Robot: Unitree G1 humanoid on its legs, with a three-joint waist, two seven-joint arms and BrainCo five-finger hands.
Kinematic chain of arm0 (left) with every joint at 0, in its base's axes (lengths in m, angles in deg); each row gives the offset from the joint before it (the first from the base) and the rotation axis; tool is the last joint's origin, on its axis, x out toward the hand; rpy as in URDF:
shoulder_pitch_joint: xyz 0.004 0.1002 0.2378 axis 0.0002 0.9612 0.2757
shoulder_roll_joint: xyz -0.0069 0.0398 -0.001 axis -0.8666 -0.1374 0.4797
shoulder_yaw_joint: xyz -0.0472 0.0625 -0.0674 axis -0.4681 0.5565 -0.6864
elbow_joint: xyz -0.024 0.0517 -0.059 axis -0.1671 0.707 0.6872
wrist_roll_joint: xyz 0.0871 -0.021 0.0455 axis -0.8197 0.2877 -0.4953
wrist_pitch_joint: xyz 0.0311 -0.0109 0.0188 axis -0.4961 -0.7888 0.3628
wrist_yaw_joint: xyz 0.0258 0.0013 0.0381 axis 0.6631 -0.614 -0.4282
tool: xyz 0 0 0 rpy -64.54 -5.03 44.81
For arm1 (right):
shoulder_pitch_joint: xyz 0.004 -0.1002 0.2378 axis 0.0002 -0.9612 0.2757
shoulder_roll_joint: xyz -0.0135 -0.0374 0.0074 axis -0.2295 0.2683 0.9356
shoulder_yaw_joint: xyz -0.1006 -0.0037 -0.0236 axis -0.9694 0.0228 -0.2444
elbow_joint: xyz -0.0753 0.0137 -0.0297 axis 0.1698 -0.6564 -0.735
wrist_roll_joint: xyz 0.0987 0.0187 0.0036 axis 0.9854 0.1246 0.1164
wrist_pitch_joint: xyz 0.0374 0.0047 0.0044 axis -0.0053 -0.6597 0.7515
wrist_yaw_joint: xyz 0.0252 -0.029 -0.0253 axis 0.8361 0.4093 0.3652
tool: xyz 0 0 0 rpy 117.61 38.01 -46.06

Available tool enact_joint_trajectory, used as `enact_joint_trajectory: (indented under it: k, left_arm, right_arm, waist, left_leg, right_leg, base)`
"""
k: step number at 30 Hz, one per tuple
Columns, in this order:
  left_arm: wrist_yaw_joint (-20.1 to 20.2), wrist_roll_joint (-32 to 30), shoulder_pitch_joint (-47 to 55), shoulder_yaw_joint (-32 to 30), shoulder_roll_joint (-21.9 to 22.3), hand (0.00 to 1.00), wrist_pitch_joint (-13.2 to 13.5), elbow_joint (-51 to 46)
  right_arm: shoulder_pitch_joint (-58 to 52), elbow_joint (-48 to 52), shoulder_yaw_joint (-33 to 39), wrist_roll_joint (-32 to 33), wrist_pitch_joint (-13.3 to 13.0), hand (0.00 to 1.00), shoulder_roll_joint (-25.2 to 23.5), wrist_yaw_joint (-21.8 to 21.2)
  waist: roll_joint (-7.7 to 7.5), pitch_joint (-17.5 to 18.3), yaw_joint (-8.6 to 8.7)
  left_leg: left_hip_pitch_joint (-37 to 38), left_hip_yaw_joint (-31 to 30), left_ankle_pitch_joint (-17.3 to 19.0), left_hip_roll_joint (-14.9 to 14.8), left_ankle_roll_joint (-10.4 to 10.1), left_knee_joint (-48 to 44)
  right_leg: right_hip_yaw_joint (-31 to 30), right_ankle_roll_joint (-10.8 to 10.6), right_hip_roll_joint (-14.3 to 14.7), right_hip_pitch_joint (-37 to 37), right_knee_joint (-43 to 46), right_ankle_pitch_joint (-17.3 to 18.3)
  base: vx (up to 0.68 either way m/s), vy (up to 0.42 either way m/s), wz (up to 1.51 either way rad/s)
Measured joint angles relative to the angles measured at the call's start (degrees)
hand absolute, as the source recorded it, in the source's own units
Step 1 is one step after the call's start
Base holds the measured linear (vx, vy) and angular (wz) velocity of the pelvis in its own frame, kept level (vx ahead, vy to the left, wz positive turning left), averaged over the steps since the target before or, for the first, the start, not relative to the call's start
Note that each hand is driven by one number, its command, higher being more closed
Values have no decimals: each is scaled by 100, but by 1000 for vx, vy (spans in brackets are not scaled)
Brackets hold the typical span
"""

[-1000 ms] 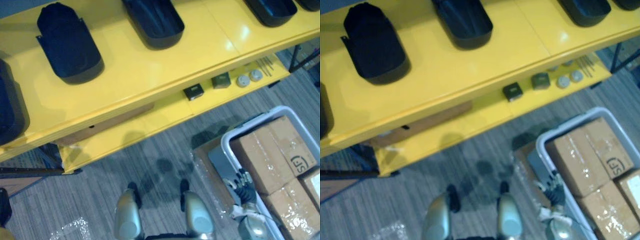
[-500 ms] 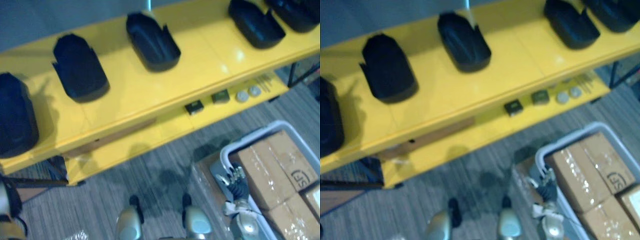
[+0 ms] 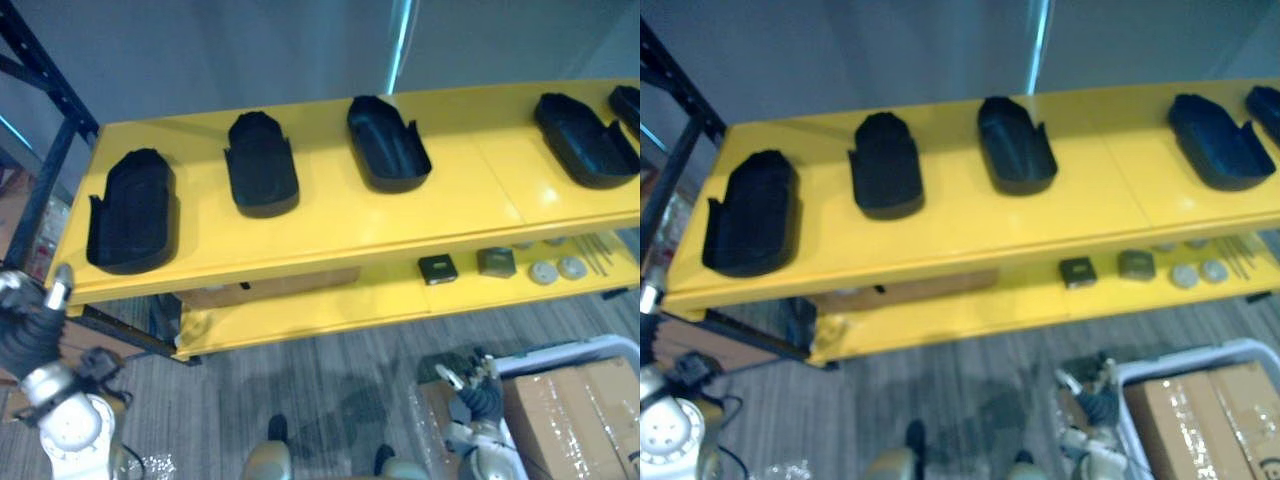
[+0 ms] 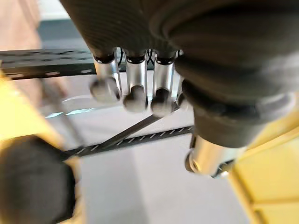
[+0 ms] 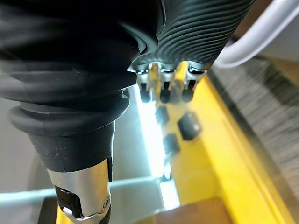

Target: Walk over and take plastic housings, then place them on the shelf

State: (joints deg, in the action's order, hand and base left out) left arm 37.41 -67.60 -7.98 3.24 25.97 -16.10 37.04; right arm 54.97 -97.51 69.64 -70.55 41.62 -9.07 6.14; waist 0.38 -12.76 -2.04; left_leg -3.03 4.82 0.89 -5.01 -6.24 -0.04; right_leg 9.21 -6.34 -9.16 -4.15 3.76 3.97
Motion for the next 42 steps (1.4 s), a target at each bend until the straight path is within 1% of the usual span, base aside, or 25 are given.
enact_joint_trajectory:
  k: [1,2,3,6,9,14,15,17,19,23,24,25,28,29,33,35,39,42]
  left_arm:
    - [151,133,48,6,4,100,3,1]
    - [169,143,56,5,4,100,3,1]
    - [224,155,69,5,13,100,3,29]
    - [391,198,44,14,14,100,-20,229]
    - [438,209,-44,117,2,100,-80,452]
    - [369,208,-361,255,-123,100,-81,978]
    - [340,209,-505,353,-231,100,-80,1128]
    - [348,268,-754,472,-446,100,-80,1416]
    - [333,414,-1248,591,-682,100,-90,1921]
    - [333,656,-1782,650,-934,100,-81,2573]
    - [334,679,-1846,645,-1014,100,-75,2715]
    - [341,833,-1951,646,-1072,100,-60,2847]
    - [349,894,-2235,640,-1220,100,-34,3301]
    - [350,1034,-2400,636,-1282,100,-30,3594]
    - [344,1080,-2739,609,-1516,100,-33,4201]
    - [349,1093,-2803,608,-1632,100,-43,4341]
    - [349,1110,-2975,465,-1679,100,-88,4714]
    - [336,1111,-3035,376,-1680,100,-169,4913]
  right_arm:
    - [-24,-64,12,-3,0,0,4,1]
    - [-27,-76,18,-6,0,0,6,0]
    - [-32,-134,56,-11,0,0,16,1]
    - [-27,-351,122,-9,-1,0,60,1]
    - [-30,-526,138,-8,-5,0,102,1]
    - [48,-733,153,-7,-8,0,240,-16]
    - [79,-828,152,-7,-8,0,310,-19]
    - [155,-987,153,-6,-6,0,403,-27]
    - [247,-1149,155,1,-5,0,511,-26]
    - [347,-1327,157,-4,6,0,634,-26]
    - [388,-1385,162,-6,22,0,662,-28]
    - [418,-1413,201,11,58,0,667,-46]
    - [448,-1550,212,14,128,0,697,-121]
    - [460,-1622,212,14,164,0,712,-141]
    - [542,-1749,266,25,170,0,728,-151]
    - [595,-1819,307,31,171,0,727,-151]
    - [694,-1832,398,129,186,0,726,-146]
    - [744,-1837,494,134,225,0,726,-147]
  waist:
    - [17,7,24]
    - [29,14,37]
    - [64,30,71]
    - [160,97,151]
    - [175,102,170]
    - [128,93,219]
    - [127,94,220]
    - [128,93,280]
    - [130,93,321]
    - [120,86,364]
    - [120,86,415]
    - [122,79,456]
    - [120,59,455]
    - [122,44,456]
    - [121,-98,469]
    - [121,-130,469]
    - [130,-190,463]
    - [167,-260,453]
  left_leg:
    - [18,90,-46,-21,10,83]
    - [29,95,-82,-25,15,111]
    - [109,134,-239,-29,12,267]
    - [117,191,-491,-44,3,459]
    - [94,227,-598,-37,11,460]
    - [93,429,-622,-36,17,481]
    - [93,476,-622,-35,16,490]
    - [104,516,-628,-39,6,491]
    - [118,557,-629,-53,5,492]
    - [184,701,-633,-101,18,496]
    - [204,729,-622,-106,21,497]
    - [200,741,-609,-108,6,497]
    - [218,790,-615,-126,23,494]
    - [235,806,-621,-129,31,494]
    - [297,865,-621,-119,33,491]
    - [297,886,-621,-108,33,489]
    - [297,897,-620,-85,34,468]
    - [295,904,-621,-85,34,467]
  right_leg:
    - [34,-2,-22,13,-28,-1]
    - [46,1,-20,15,-29,1]
    - [67,6,-4,19,-32,5]
    - [135,-26,6,94,-29,-23]
    - [131,-67,10,107,-31,-63]
    - [1,-92,-11,175,-28,-96]
    - [-46,-102,-14,205,-22,-102]
    - [-101,-110,-6,219,-22,-107]
    - [-152,-117,7,233,-19,-115]
    - [-286,-111,19,260,2,-122]
    - [-308,-111,18,259,7,-122]
    - [-319,-111,18,272,9,-123]
    - [-366,-109,13,303,31,-121]
    - [-387,-108,18,302,34,-121]
    - [-451,-102,24,299,60,-112]
    - [-455,-103,23,314,61,-109]
    - [-459,-110,19,319,61,-100]
    - [-460,-115,20,323,62,-93]
  base:
    - [-108,-13,11]
    - [-70,-3,5]
    - [0,0,0]
    - [-46,2,8]
    - [0,0,0]
    - [5,18,-9]
    - [11,13,-17]
    - [14,10,-14]
    - [11,0,-9]
    - [12,0,-16]
    - [15,0,-13]
    - [12,6,-9]
    - [1,14,-9]
    - [-1,9,-9]
    - [-8,7,-8]
    - [-5,6,-2]
    - [0,0,0]
    - [0,0,0]
